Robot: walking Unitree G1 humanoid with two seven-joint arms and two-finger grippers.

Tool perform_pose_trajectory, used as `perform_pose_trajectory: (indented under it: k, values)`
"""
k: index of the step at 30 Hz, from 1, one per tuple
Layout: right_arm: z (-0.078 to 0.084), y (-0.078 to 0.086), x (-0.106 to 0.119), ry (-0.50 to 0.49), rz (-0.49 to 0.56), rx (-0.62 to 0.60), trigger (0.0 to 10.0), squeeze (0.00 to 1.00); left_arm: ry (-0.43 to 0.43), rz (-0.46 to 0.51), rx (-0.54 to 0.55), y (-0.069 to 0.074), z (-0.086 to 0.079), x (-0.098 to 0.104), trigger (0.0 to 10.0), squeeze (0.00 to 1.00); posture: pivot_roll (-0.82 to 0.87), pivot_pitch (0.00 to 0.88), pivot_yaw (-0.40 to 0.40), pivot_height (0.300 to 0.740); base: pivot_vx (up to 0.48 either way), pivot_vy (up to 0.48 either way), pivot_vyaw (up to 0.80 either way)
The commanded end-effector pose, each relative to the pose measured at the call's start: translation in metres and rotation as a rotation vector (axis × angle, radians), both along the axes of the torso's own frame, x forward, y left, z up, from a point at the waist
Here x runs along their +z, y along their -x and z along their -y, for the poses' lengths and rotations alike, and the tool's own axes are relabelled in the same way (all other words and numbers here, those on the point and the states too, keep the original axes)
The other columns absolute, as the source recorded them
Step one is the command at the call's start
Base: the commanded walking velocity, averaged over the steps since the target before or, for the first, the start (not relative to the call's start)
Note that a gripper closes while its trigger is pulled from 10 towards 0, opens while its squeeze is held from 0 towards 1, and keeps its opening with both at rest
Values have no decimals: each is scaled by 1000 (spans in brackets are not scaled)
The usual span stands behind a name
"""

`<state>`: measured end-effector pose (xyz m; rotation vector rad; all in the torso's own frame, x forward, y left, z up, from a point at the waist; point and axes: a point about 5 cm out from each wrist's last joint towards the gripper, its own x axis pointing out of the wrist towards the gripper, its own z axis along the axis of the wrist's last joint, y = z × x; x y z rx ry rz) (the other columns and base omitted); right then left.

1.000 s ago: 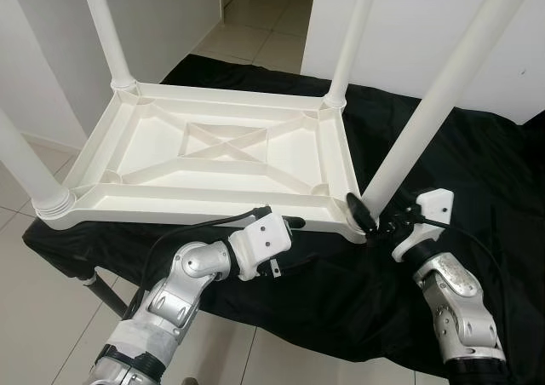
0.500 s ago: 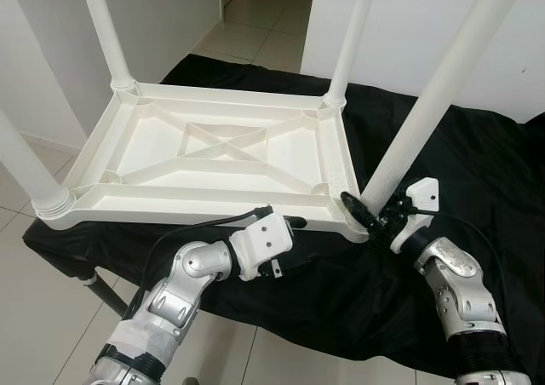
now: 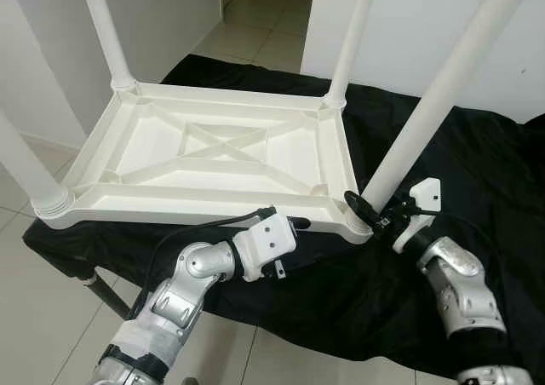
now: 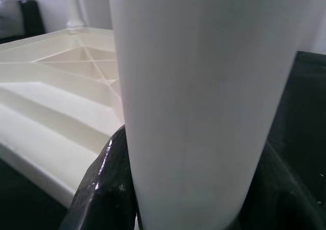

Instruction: Building children table

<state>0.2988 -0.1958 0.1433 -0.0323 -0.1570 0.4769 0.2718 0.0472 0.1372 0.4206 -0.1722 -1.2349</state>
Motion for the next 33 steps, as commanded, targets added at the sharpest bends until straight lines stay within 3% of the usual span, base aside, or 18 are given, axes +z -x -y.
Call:
perform_pose_trajectory:
  k: [1, 6, 16, 19, 21, 25, 27, 29, 33]
  values:
    - [-1, 1, -10, 1, -59, -53, 10000, 0, 7, -1, 23, 0, 1, -1, 10000, 0, 19, 69, -59, 740, 0, 0, 0]
    - [-3, -2, -8, 47, -42, -239, 10000, 0, 10, -5, 20, 1, 2, -1, 10000, 0, 13, 64, -58, 740, 0, 0, 0]
    - [-6, 2, -11, -53, -96, -479, 10000, 0, 10, -2, 22, 1, 2, -1, 10000, 0, 20, 62, -71, 740, 0, 0, 0]
    - [-8, 12, -22, -112, -144, -691, 10000, 0, 11, -4, 26, 3, 1, -2, 10000, 0, 26, 65, -81, 740, 0, 0, 0]
    - [-11, 15, -26, -130, -169, -756, 10000, 0, 12, -5, 28, 3, 1, -2, 10000, 0, 26, 66, -82, 740, 0, 0, 0]
    - [-20, 19, -29, -153, -196, -819, 10000, 0, 13, -6, 29, 4, 1, -3, 10000, 0, 26, 67, -79, 740, 0, 0, 0]
    - [-35, 20, -29, -187, -210, -825, 10000, 0, 13, -5, 30, 4, 1, -3, 10000, 0, 30, 62, -81, 740, 0, 0, 0]
    - [-41, 20, -29, -194, -213, -815, 10000, 0, 13, -4, 30, 4, 1, -2, 10000, 0, 32, 60, -81, 740, 0, 0, 0]
    - [-43, 19, -29, -197, -221, -799, 10000, 0, 12, -1, 29, 3, 1, -2, 10000, 0, 32, 56, -81, 740, 0, 0, 0]
